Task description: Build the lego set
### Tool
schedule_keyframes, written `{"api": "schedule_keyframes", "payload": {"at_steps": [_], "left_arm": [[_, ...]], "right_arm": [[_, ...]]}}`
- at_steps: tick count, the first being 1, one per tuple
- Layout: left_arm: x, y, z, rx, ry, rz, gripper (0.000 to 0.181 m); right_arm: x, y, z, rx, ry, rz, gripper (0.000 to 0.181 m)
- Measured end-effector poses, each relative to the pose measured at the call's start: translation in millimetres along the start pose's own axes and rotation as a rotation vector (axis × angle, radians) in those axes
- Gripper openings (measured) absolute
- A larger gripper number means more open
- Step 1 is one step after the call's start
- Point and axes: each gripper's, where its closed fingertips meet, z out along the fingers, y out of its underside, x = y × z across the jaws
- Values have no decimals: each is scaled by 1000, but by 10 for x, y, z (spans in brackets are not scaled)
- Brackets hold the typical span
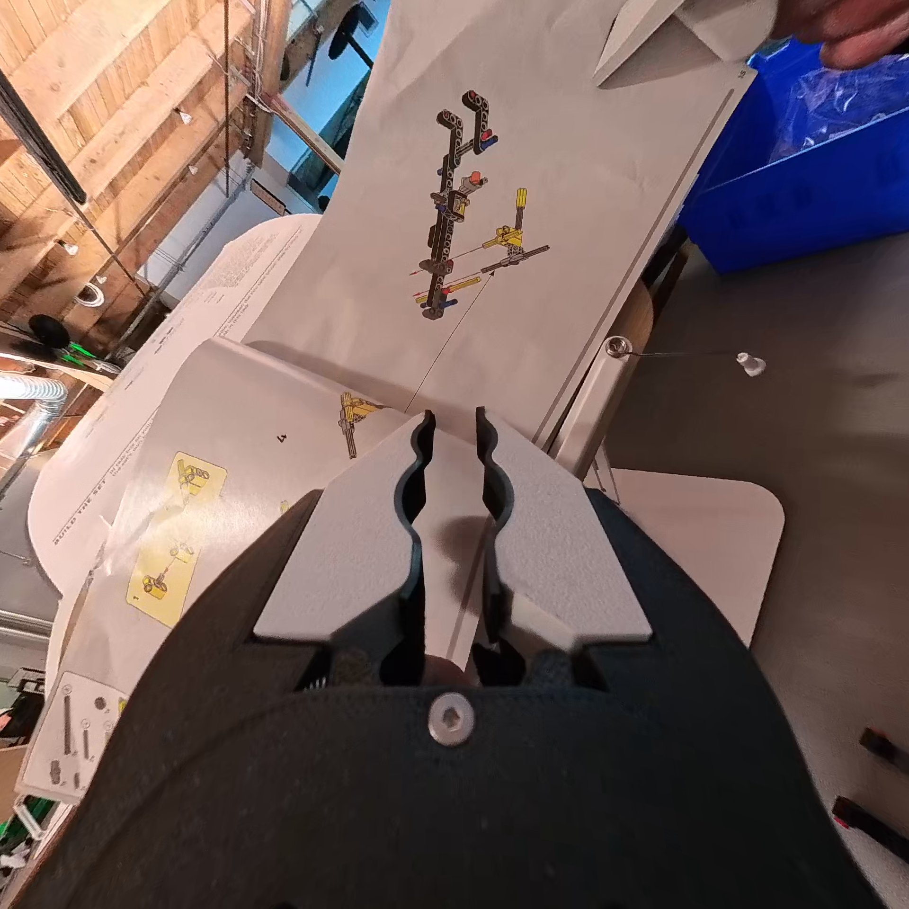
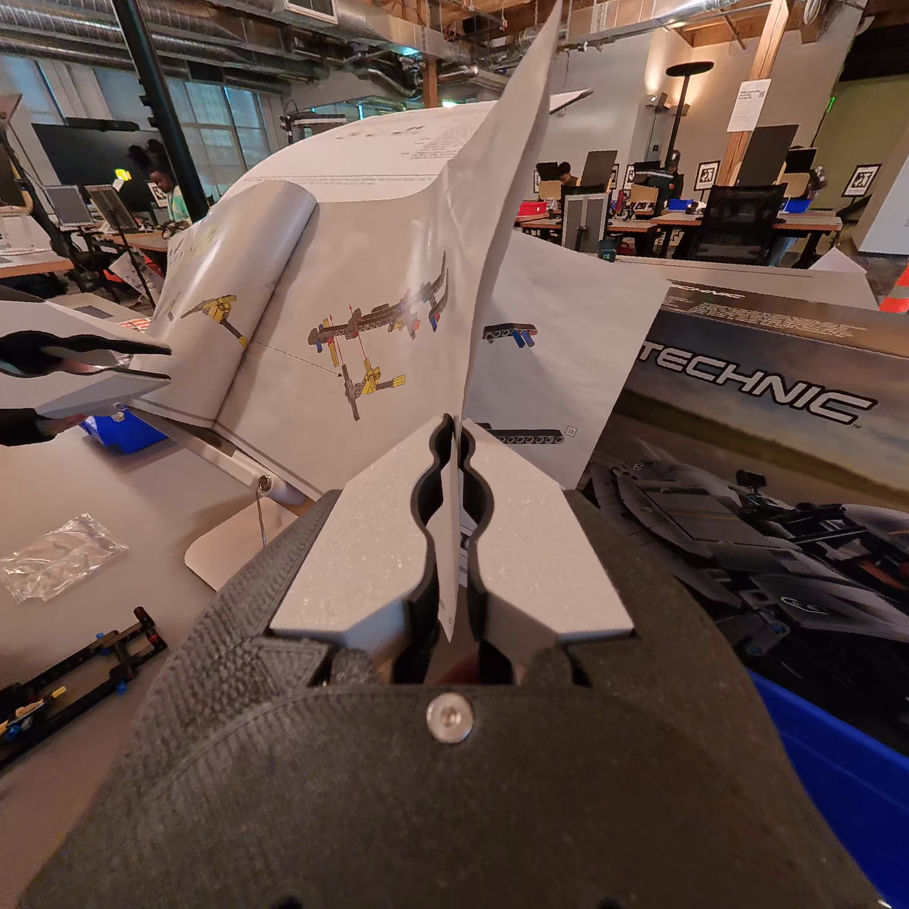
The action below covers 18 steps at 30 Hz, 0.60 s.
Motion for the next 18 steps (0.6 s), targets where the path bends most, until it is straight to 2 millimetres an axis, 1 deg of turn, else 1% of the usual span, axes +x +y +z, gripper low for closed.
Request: {"api": "schedule_keyframes", "payload": {"at_steps": [7, 15, 18], "left_arm": [[18, -101, -61, 38, 18, -16, 15], [59, -129, -73, 39, 21, 3, 16], [96, -168, -77, 48, 29, 6, 17]], "right_arm": [[-19, 0, 9, 0, -10, 8, 0], [-28, -24, -10, 11, -27, 31, 0], [-35, -43, -24, 17, -35, 37, 0]]}}
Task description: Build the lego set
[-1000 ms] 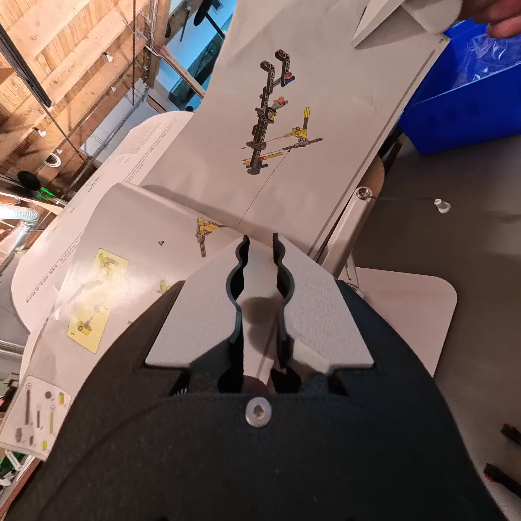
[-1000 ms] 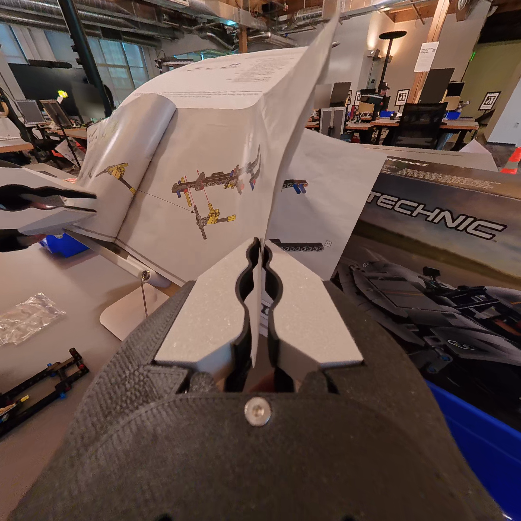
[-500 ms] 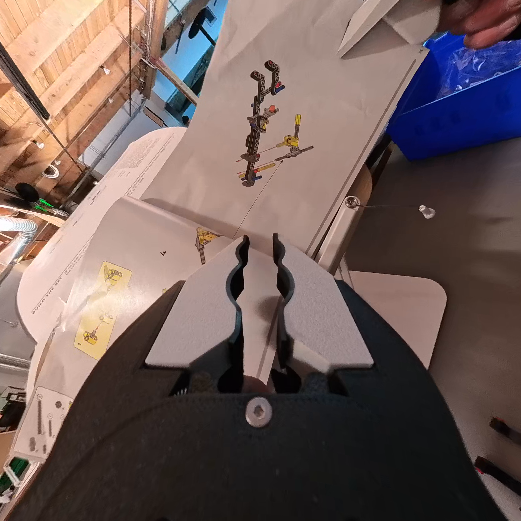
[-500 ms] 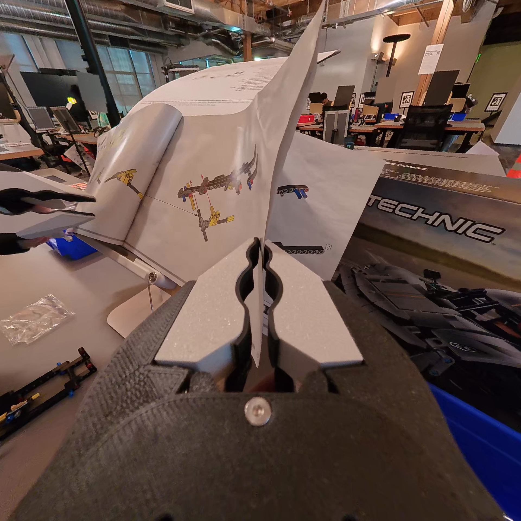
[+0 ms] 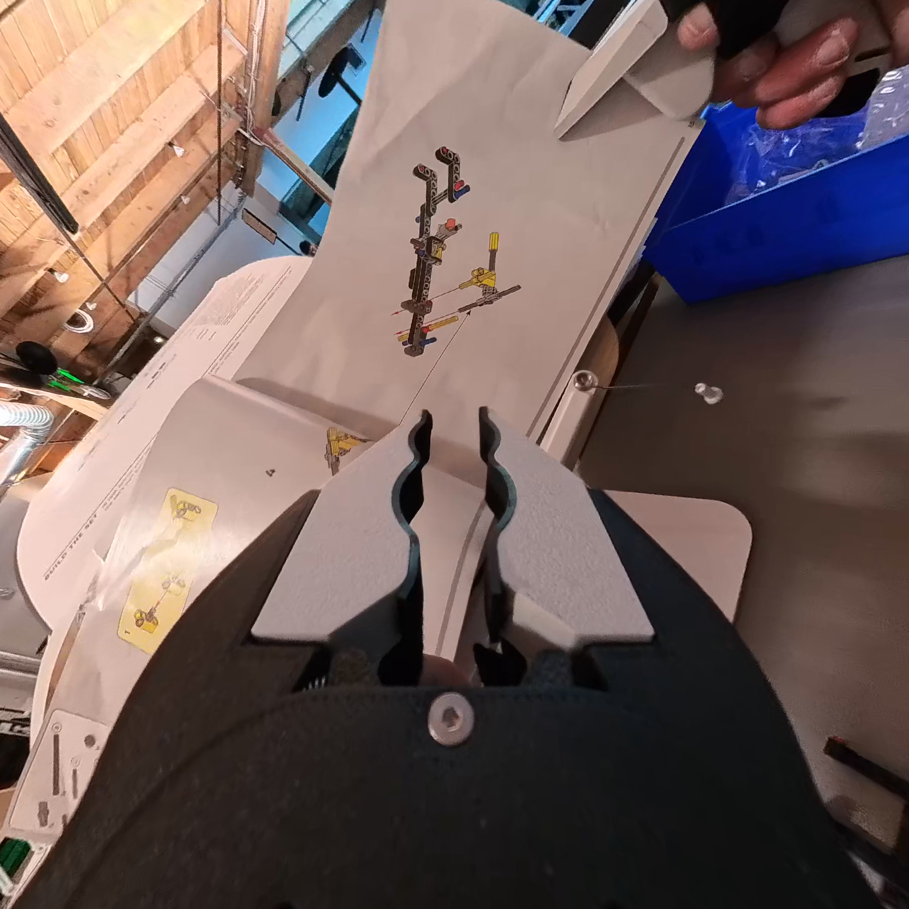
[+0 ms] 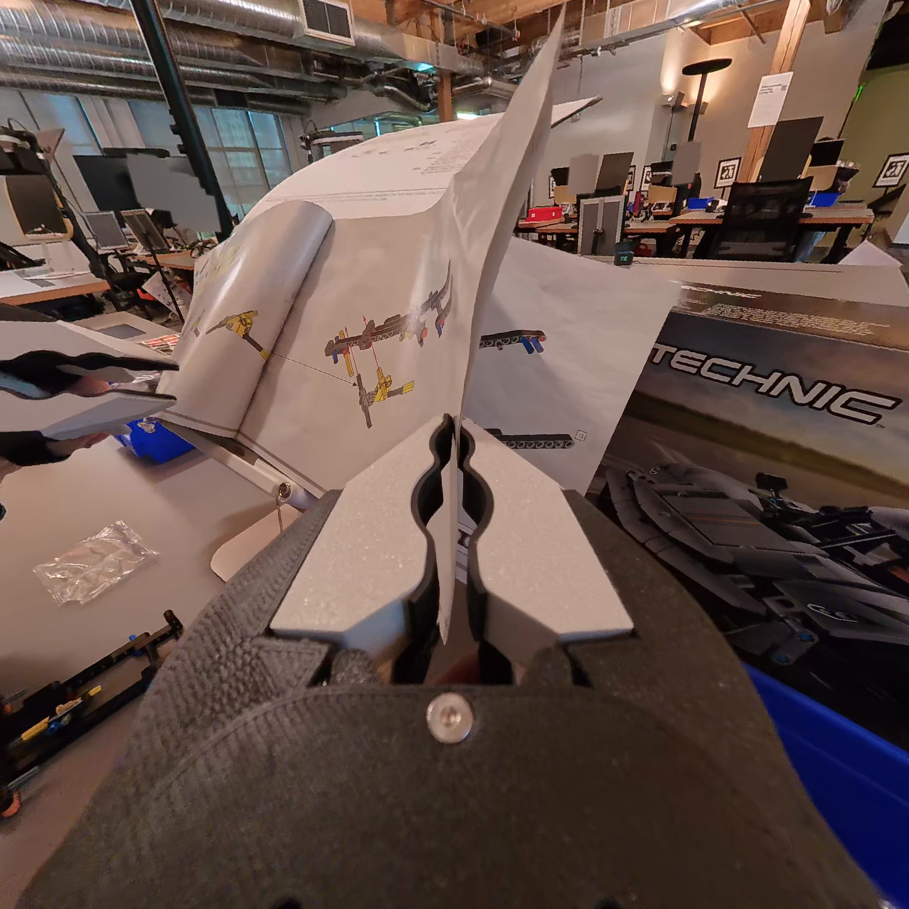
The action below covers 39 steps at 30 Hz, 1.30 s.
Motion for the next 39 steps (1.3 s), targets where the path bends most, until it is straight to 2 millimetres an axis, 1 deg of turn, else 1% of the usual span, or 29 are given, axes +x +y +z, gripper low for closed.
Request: {"api": "schedule_keyframes", "payload": {"at_steps": [4, 7, 22, 39], "left_arm": [[67, -89, -6, 22, 18, -2, 19], [93, -112, -8, 24, 21, 7, 21], [148, -74, 10, 11, 36, 18, 22], [154, -20, 24, -4, 38, 29, 23]], "right_arm": [[-10, -26, -18, 7, -11, 16, 0], [-22, -41, -28, 12, -19, 24, 0], [-60, -72, -49, 17, -34, 32, 0], [-75, -79, -49, 19, -42, 37, 0]]}}
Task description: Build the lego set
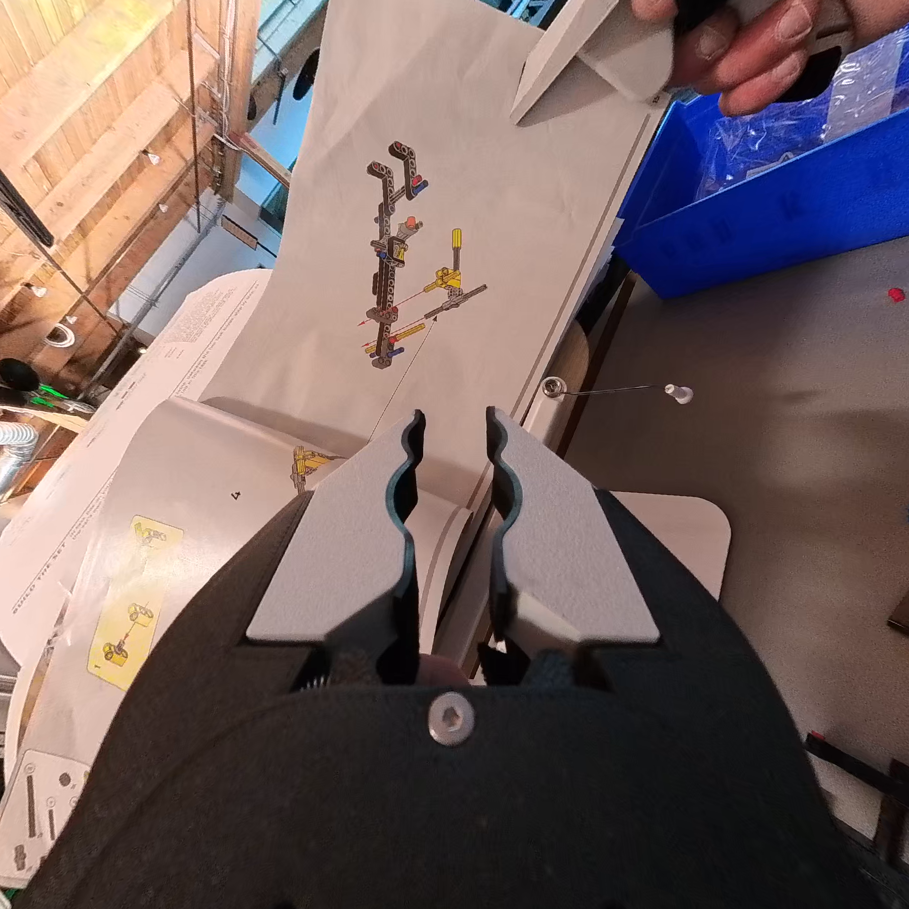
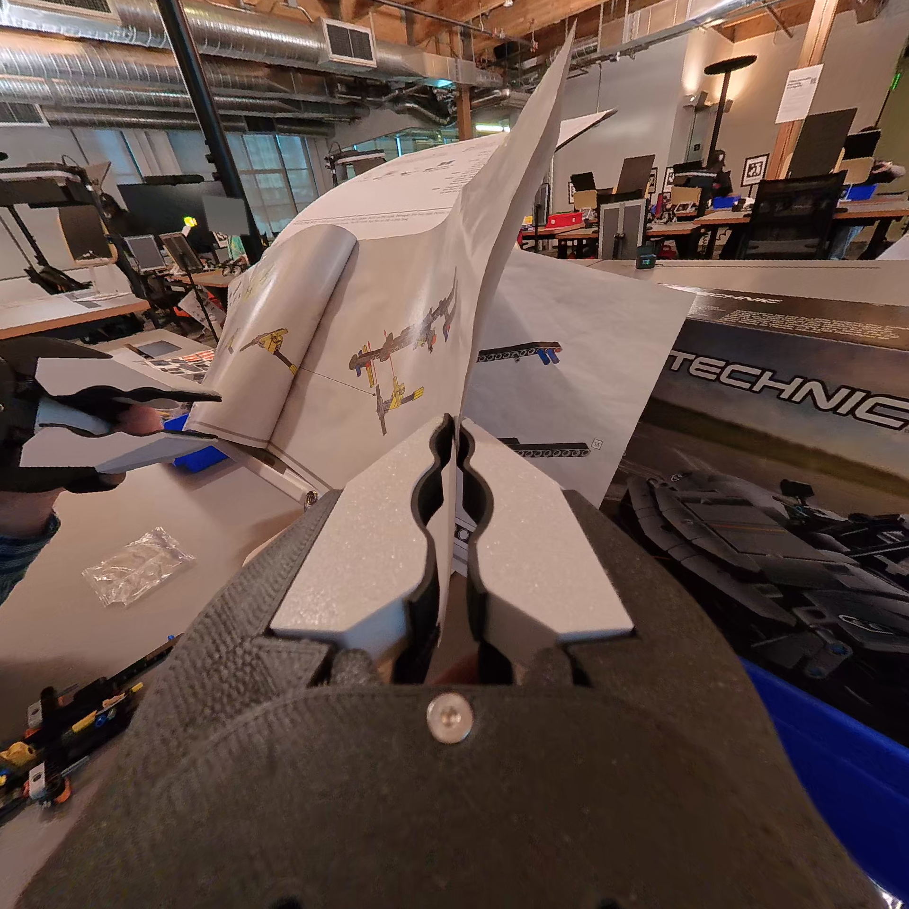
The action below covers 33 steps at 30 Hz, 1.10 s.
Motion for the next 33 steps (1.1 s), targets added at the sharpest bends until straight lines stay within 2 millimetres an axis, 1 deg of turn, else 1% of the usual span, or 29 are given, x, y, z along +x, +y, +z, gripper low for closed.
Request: {"api": "schedule_keyframes", "payload": {"at_steps": [33], "left_arm": [[-2, 24, 16, -8, -3, 19, 23]], "right_arm": [[-47, -37, -14, 7, -18, 2, 0]]}}
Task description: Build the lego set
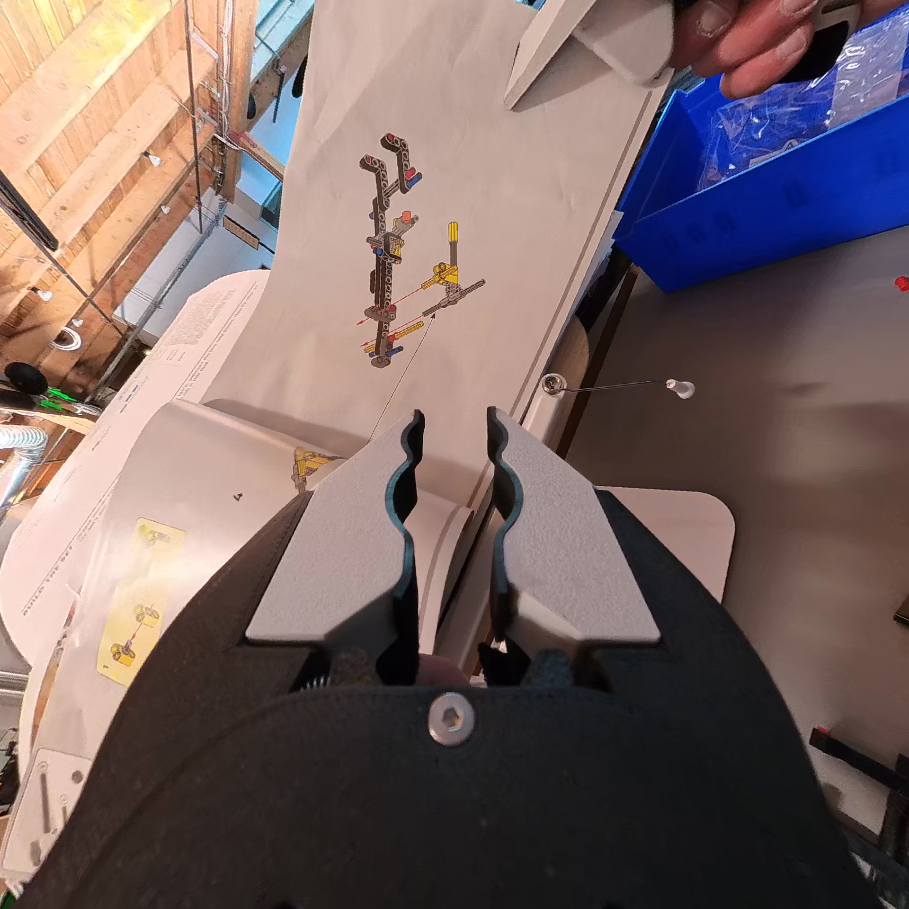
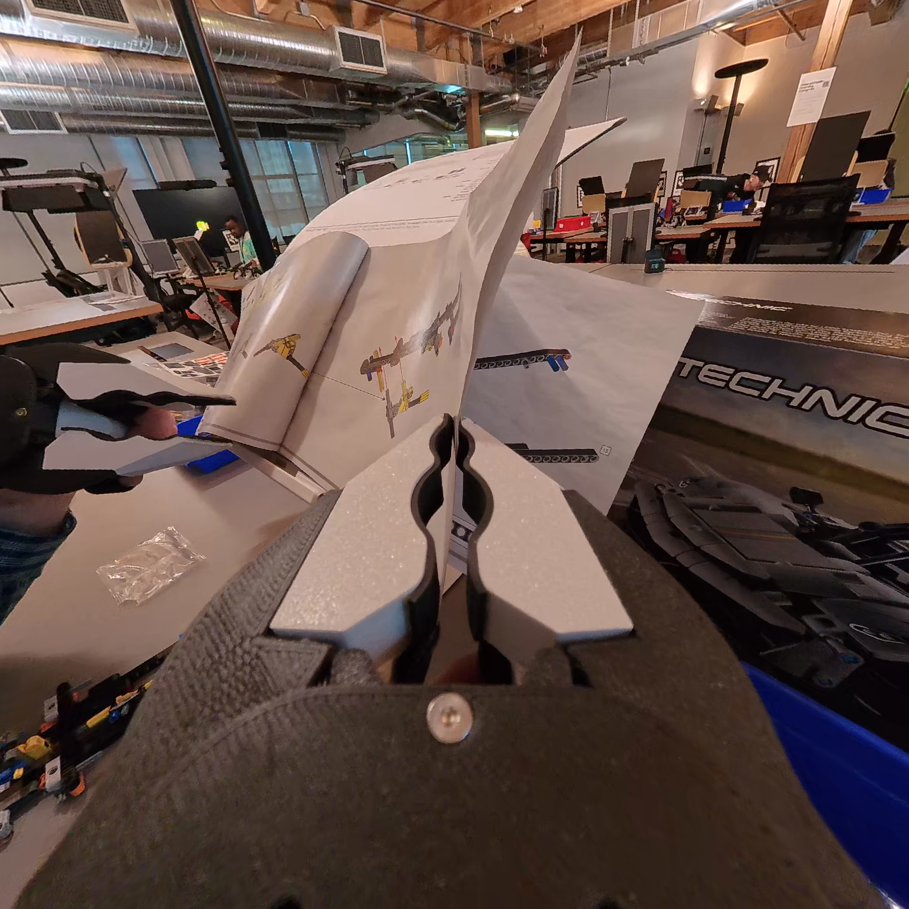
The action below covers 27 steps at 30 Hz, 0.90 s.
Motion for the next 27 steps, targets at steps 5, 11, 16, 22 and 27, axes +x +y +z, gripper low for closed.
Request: {"api": "schedule_keyframes", "payload": {"at_steps": [5, 11, 16, 22, 27], "left_arm": [[-125, 3, -96, -4, -27, 6, 24], [-230, 17, -169, -8, -49, 5, 24], [-203, 24, -155, -15, -42, 13, 24], [-153, -40, -140, -4, -38, 21, 26], [64, -269, -53, 44, -12, 15, 37]], "right_arm": [[-20, -24, -13, 4, -4, -2, 0], [-45, -32, -10, 5, -10, -4, 0], [-39, -39, -19, 7, -10, -2, 0], [-72, -65, -30, 13, -25, 4, 0], [-136, -91, -37, 24, -71, 39, 0]]}}
